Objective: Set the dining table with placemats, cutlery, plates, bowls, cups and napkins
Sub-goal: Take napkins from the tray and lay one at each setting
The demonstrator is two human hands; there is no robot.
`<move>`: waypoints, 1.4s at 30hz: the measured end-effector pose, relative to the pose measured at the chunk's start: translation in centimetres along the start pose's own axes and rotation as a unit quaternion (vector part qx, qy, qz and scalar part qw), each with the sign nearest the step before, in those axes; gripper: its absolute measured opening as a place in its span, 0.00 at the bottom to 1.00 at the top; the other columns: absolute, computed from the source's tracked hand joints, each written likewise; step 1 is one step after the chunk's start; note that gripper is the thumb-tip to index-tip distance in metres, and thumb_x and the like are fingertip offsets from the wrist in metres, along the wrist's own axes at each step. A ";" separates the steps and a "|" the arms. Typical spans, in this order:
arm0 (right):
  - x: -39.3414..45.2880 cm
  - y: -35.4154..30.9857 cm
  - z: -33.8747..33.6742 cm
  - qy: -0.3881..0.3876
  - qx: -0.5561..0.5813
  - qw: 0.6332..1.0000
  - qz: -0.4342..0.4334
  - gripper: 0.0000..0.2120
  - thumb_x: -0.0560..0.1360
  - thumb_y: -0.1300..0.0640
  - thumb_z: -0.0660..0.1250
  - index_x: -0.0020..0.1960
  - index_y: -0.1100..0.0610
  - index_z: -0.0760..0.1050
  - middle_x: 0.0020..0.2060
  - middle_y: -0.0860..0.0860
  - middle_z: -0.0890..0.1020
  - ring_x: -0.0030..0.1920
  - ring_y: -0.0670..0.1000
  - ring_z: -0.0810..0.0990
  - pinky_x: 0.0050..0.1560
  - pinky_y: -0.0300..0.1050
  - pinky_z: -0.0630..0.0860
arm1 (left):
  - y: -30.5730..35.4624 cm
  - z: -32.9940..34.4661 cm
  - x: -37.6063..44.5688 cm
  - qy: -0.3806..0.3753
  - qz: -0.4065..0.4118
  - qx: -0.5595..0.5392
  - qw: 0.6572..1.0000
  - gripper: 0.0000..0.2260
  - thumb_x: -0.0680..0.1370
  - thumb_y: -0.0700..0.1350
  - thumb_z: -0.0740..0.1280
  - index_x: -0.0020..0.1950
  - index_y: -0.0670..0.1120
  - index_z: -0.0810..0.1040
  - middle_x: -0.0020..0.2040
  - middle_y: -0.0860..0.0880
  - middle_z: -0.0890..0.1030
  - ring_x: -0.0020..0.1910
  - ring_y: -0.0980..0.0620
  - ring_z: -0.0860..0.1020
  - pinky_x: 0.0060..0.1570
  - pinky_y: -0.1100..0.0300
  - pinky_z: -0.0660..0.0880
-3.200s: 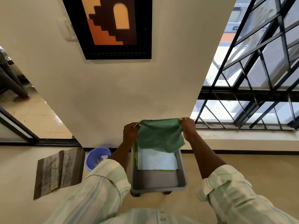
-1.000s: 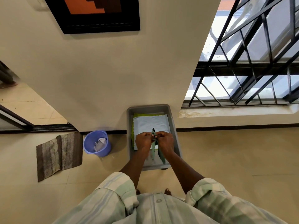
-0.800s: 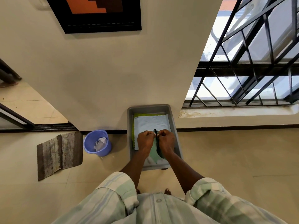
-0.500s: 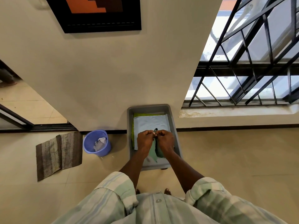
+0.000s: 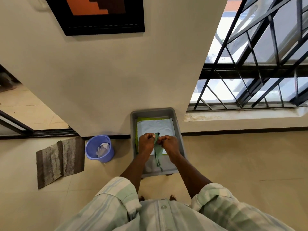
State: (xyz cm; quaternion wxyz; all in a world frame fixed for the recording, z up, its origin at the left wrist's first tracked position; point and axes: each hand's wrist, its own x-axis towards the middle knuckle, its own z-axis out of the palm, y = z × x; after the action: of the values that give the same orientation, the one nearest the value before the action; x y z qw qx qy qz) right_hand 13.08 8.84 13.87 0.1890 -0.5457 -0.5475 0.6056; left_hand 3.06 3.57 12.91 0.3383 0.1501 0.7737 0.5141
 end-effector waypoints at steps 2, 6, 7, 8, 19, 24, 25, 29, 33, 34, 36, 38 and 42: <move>0.3 -0.3 -0.6 0.059 -0.035 0.998 -0.003 0.13 0.72 0.68 0.61 0.39 0.57 0.82 0.41 0.54 0.85 0.45 0.53 0.83 0.44 0.46 0.78 | 0.2 -0.1 0.3 0.020 0.026 0.035 0.999 0.06 0.79 0.42 0.64 0.44 0.46 0.79 0.45 0.45 0.82 0.45 0.47 0.79 0.47 0.54 0.77; 1.0 -0.9 -1.5 0.077 -0.117 0.987 -0.077 0.14 0.72 0.70 0.62 0.44 0.54 0.82 0.47 0.51 0.83 0.45 0.50 0.81 0.40 0.39 0.76 | 1.6 -1.1 0.9 0.036 0.077 0.072 0.994 0.07 0.81 0.43 0.62 0.46 0.44 0.77 0.46 0.44 0.81 0.45 0.48 0.77 0.47 0.55 0.74; 1.1 -1.2 -1.5 0.069 -0.136 0.982 -0.108 0.15 0.72 0.70 0.63 0.44 0.53 0.82 0.49 0.51 0.81 0.48 0.50 0.81 0.44 0.40 0.77 | 2.0 -1.4 1.1 0.037 0.086 0.070 0.993 0.07 0.81 0.43 0.62 0.47 0.43 0.78 0.47 0.45 0.81 0.45 0.49 0.77 0.47 0.57 0.73; 1.2 -1.5 -1.4 0.058 -0.155 0.977 -0.137 0.15 0.72 0.70 0.64 0.45 0.52 0.82 0.51 0.51 0.80 0.51 0.50 0.79 0.49 0.42 0.77 | 2.4 -1.7 1.3 0.037 0.090 0.068 0.993 0.07 0.81 0.43 0.62 0.48 0.42 0.78 0.48 0.45 0.81 0.46 0.49 0.77 0.47 0.59 0.72; 1.8 -7.1 0.4 -0.027 -0.225 0.946 -0.233 0.15 0.73 0.68 0.64 0.55 0.56 0.82 0.55 0.55 0.78 0.57 0.54 0.75 0.57 0.48 0.73 | 5.8 -3.4 2.6 0.010 0.154 0.049 0.987 0.08 0.80 0.44 0.65 0.49 0.42 0.81 0.44 0.46 0.82 0.41 0.53 0.77 0.41 0.66 0.70; 1.7 -10.2 0.7 -0.063 -0.149 0.961 -0.226 0.08 0.71 0.59 0.73 0.50 0.57 0.82 0.45 0.54 0.83 0.44 0.49 0.79 0.44 0.44 0.75 | 7.0 -4.2 2.5 -0.011 0.172 0.014 0.985 0.05 0.79 0.40 0.66 0.49 0.43 0.82 0.45 0.48 0.82 0.43 0.55 0.78 0.45 0.66 0.72; 1.7 -10.6 0.7 -0.081 -0.164 0.955 -0.233 0.04 0.71 0.58 0.73 0.44 0.57 0.82 0.39 0.55 0.83 0.38 0.47 0.77 0.39 0.42 0.71 | 7.3 -4.3 2.5 -0.015 0.180 0.008 0.983 0.05 0.79 0.39 0.65 0.49 0.42 0.82 0.44 0.48 0.82 0.43 0.55 0.79 0.45 0.66 0.73; 2.7 -10.9 0.6 -0.117 -0.158 0.963 -0.185 0.13 0.71 0.57 0.74 0.32 0.57 0.73 0.28 0.51 0.73 0.29 0.46 0.68 0.32 0.40 0.65 | 8.0 -4.9 2.9 -0.014 0.203 0.029 0.979 0.06 0.78 0.38 0.66 0.46 0.41 0.82 0.43 0.45 0.83 0.43 0.50 0.80 0.47 0.58 0.76; 3.3 -10.9 0.4 -0.153 -0.120 0.967 -0.165 0.08 0.72 0.58 0.74 0.38 0.59 0.77 0.32 0.53 0.80 0.36 0.49 0.79 0.42 0.48 0.77 | 8.0 -5.1 2.9 0.006 0.213 0.051 0.976 0.04 0.77 0.38 0.67 0.48 0.42 0.83 0.46 0.45 0.83 0.47 0.49 0.80 0.50 0.58 0.76; 3.3 -10.8 0.3 -0.159 -0.100 0.969 -0.162 0.07 0.73 0.58 0.73 0.38 0.59 0.78 0.33 0.53 0.81 0.36 0.49 0.80 0.42 0.46 0.78 | 8.0 -5.2 3.0 0.012 0.213 0.049 0.976 0.04 0.77 0.38 0.68 0.49 0.42 0.82 0.47 0.46 0.83 0.47 0.49 0.80 0.49 0.61 0.75; 3.1 -10.9 -0.1 -0.154 -0.084 0.971 -0.160 0.08 0.75 0.57 0.71 0.40 0.60 0.80 0.34 0.54 0.82 0.35 0.48 0.80 0.41 0.40 0.76 | 8.1 -5.3 3.1 0.014 0.208 0.047 0.977 0.05 0.77 0.39 0.68 0.50 0.42 0.82 0.46 0.48 0.83 0.47 0.51 0.80 0.46 0.70 0.73; 3.2 -10.9 -0.3 -0.124 -0.145 0.965 -0.181 0.10 0.75 0.57 0.70 0.40 0.62 0.81 0.33 0.54 0.82 0.33 0.46 0.77 0.37 0.38 0.73 | 8.1 -5.4 3.1 0.012 0.214 0.058 0.975 0.04 0.77 0.39 0.68 0.49 0.42 0.82 0.45 0.49 0.82 0.46 0.52 0.79 0.44 0.72 0.71; 2.7 -11.7 0.3 -0.084 -0.266 0.933 -0.228 0.02 0.69 0.65 0.67 0.38 0.62 0.75 0.30 0.51 0.74 0.31 0.47 0.71 0.32 0.41 0.67 | 7.7 -4.8 2.8 0.012 0.225 0.056 0.973 0.04 0.76 0.38 0.68 0.47 0.43 0.83 0.44 0.49 0.83 0.44 0.53 0.79 0.45 0.65 0.72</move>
State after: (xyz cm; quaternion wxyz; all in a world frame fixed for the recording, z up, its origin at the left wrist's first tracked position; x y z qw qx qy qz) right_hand 7.66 14.76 22.77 0.1232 -0.3837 -0.8123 0.4217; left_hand -3.11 5.16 19.96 0.1956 0.3324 0.7518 0.5348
